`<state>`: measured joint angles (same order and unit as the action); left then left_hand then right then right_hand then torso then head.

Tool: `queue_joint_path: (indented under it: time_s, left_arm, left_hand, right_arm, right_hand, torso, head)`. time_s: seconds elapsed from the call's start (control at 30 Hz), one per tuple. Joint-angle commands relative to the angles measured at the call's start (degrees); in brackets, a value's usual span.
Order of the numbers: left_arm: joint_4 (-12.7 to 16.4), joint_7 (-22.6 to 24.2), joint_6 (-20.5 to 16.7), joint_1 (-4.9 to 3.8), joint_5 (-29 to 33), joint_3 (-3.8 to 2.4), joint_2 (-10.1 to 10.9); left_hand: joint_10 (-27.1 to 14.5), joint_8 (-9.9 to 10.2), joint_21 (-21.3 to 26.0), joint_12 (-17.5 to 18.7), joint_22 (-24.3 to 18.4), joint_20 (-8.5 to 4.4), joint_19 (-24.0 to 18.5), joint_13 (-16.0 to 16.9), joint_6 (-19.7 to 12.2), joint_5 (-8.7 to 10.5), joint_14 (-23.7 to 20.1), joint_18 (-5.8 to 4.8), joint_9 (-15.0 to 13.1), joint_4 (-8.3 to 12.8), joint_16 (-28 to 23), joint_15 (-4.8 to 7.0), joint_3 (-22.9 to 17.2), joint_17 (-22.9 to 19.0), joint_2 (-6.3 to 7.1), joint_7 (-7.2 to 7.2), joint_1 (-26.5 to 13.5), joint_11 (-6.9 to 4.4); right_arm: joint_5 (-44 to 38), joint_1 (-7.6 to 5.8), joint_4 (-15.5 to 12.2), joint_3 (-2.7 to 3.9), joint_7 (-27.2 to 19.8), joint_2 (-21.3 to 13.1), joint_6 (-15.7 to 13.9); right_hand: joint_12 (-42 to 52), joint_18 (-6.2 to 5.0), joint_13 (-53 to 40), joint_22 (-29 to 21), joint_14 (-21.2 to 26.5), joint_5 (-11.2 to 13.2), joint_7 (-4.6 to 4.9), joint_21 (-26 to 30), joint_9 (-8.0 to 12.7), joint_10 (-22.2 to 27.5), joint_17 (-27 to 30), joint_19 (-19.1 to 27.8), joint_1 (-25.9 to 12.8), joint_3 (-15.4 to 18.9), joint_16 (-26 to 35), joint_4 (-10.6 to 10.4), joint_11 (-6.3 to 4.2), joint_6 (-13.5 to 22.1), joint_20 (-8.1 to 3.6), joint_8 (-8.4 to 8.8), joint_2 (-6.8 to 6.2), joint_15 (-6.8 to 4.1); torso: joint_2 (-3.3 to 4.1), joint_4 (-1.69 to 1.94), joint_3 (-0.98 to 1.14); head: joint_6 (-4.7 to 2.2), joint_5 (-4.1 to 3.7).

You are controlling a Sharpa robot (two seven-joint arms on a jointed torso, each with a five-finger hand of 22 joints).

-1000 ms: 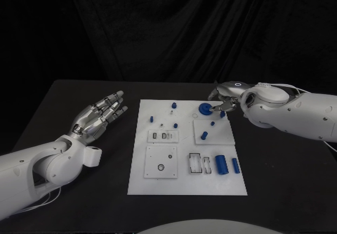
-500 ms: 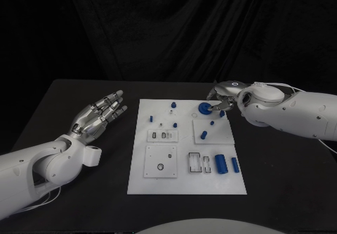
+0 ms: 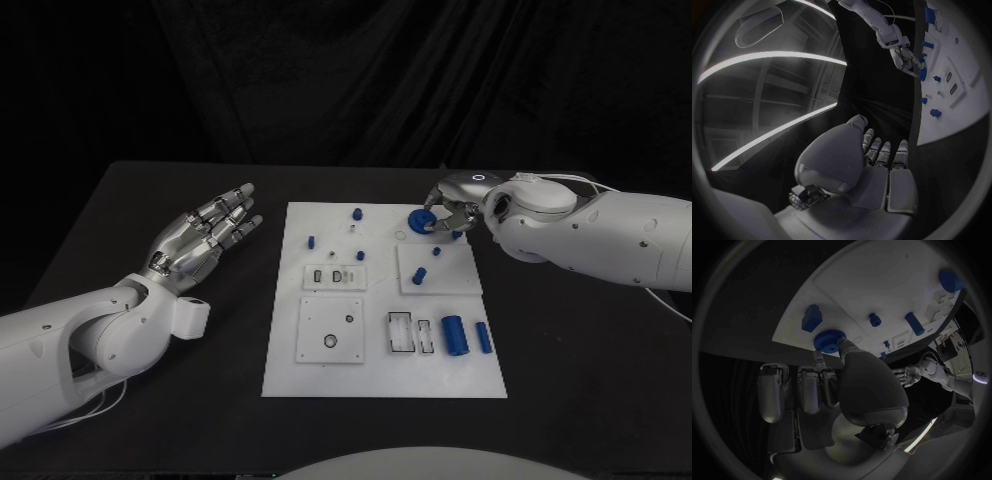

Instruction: Assemble the parts on the task board

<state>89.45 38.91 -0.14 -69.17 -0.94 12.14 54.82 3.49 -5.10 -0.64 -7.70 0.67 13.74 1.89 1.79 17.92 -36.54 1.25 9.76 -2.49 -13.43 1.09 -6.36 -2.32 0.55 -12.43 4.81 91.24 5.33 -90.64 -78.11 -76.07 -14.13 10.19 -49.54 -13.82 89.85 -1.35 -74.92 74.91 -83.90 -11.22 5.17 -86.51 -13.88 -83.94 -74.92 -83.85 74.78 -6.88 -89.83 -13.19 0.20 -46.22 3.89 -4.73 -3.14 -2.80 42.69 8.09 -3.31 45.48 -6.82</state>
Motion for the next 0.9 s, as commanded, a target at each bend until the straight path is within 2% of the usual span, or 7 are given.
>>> queue_joint_path:
  time_s: [0.03, 0.2, 0.47, 0.63, 0.67, 0.83, 0.9]
  left_arm:
    - [0.05, 3.62, 0.83, -0.05, -0.10, -0.05, -0.10]
    - [-0.02, 3.58, 0.88, -0.05, -0.10, -0.05, -0.12]
    - [-0.17, 3.45, 1.00, -0.04, -0.10, -0.05, -0.23]
    - [-0.30, 3.39, 1.03, -0.04, -0.10, -0.05, -0.31]
    - [-0.33, 3.38, 1.04, -0.04, -0.10, -0.05, -0.33]
    - [-0.44, 3.34, 1.09, -0.04, -0.10, -0.05, -0.41]
    - [-0.47, 3.33, 1.11, -0.04, -0.10, -0.05, -0.44]
  left_hand:
    - [-0.35, 0.21, -0.40, -0.36, 0.08, 0.57, 0.03, -0.03, -0.25, 0.09, 0.05, 0.64, -0.01, -0.07, 0.11, -0.45, -0.43, 0.07, 0.70, 0.13, -0.10, 0.12]
    - [-0.35, 0.21, -0.40, -0.36, 0.08, 0.57, 0.03, -0.03, -0.25, 0.09, 0.05, 0.64, -0.01, -0.07, 0.11, -0.45, -0.43, 0.07, 0.70, 0.13, -0.10, 0.12]
    - [-0.35, 0.21, -0.40, -0.36, 0.08, 0.57, 0.03, -0.03, -0.25, 0.09, 0.05, 0.64, -0.01, -0.07, 0.11, -0.45, -0.43, 0.07, 0.70, 0.13, -0.10, 0.12]
    - [-0.35, 0.21, -0.40, -0.36, 0.08, 0.57, 0.03, -0.03, -0.25, 0.09, 0.05, 0.64, -0.01, -0.07, 0.11, -0.45, -0.43, 0.07, 0.70, 0.13, -0.10, 0.12]
    - [-0.35, 0.21, -0.40, -0.36, 0.08, 0.57, 0.03, -0.03, -0.25, 0.09, 0.05, 0.64, -0.01, -0.07, 0.11, -0.45, -0.43, 0.07, 0.70, 0.13, -0.10, 0.12]
    - [-0.35, 0.21, -0.40, -0.36, 0.08, 0.57, 0.03, -0.03, -0.25, 0.09, 0.05, 0.64, -0.01, -0.07, 0.11, -0.45, -0.43, 0.07, 0.70, 0.13, -0.10, 0.12]
    - [-0.38, 0.24, -0.41, -0.44, 0.09, 0.64, 0.05, -0.03, -0.33, 0.11, 0.05, 0.64, 0.00, -0.07, 0.11, -0.52, -0.50, 0.07, 0.72, 0.14, -0.13, 0.14]
  right_arm:
    - [-0.47, 0.35, 0.25, -0.04, 0.88, 0.15, 0.90]
    - [-0.47, 0.53, 0.45, -0.04, 0.71, 0.40, 0.89]
    - [-0.47, 0.62, 0.52, -0.04, 0.65, 0.76, 0.21]
    - [-1.56, 0.68, 0.50, -0.04, 0.95, 0.99, -0.31]
    - [-2.00, 0.70, 0.49, -0.04, 1.03, 1.03, -0.47]
    - [-4.16, 0.79, 0.46, -0.04, 1.41, 1.22, -1.08]
    - [-4.92, 0.82, 0.45, -0.04, 1.45, 1.28, -1.30]
  right_hand:
    - [0.15, 0.27, -15.08, 13.25, -6.10, 0.16, -0.02, -0.23, -0.09, -6.06, -15.08, -3.24, -0.09, 0.32, -0.17, 0.22, 0.39, -0.47, 0.22, -0.26, 0.36, 0.44]
    - [0.15, 0.23, -15.08, 13.21, -6.10, -1.32, -0.12, -0.08, -0.45, -6.06, -15.08, -3.14, 0.57, 0.17, -0.17, 0.81, 0.30, -1.70, 0.17, -0.71, 0.69, 0.38]
    - [0.15, 0.21, -15.08, 13.24, -6.10, -5.48, -0.80, 0.03, -1.64, -6.06, -15.08, -3.12, 1.29, -0.35, -0.17, 1.49, -0.21, -4.77, -0.15, -1.91, 1.18, 0.01]
    - [0.15, 0.15, -15.08, 13.17, -6.10, -6.15, -0.99, 0.23, -2.25, -6.06, -15.08, -2.97, 1.50, -0.53, -0.17, 1.74, -0.38, -6.02, -0.28, -2.47, 1.32, -0.17]
    - [0.15, 0.10, -15.08, 13.11, -6.10, -6.96, -1.36, 0.40, -3.02, -6.06, -15.08, -2.83, 1.99, -0.76, -0.17, 2.23, -0.63, -7.72, -0.44, -3.41, 1.43, -0.34]
    - [0.15, 0.04, -15.08, 13.05, -6.10, -9.26, -2.01, 0.64, -4.88, -6.06, -15.08, -2.69, 2.85, -1.20, -0.17, 3.42, -1.21, -9.15, -0.91, -4.46, 1.53, -0.85]
    - [0.15, 0.01, -15.08, 13.05, -6.10, -12.20, -2.41, 0.74, -6.56, -6.06, -15.08, -2.65, 3.81, -1.76, -0.17, 4.62, -1.55, -10.51, -1.32, -5.56, 1.63, -1.12]
  torso:
    - [0.00, 0.00, 0.03]
    - [0.00, 0.00, 0.01]
    - [0.01, 0.02, 0.06]
    - [0.02, 0.00, 0.02]
    - [0.02, -0.05, 0.01]
    - [0.01, -0.02, 0.01]
    - [0.01, -0.01, 0.01]
  head:
    - [0.06, 0.06]
    - [0.09, 0.05]
    - [0.14, -0.01]
    - [0.18, 0.09]
    - [0.21, 0.15]
    - [0.20, 0.12]
    - [0.19, 0.09]
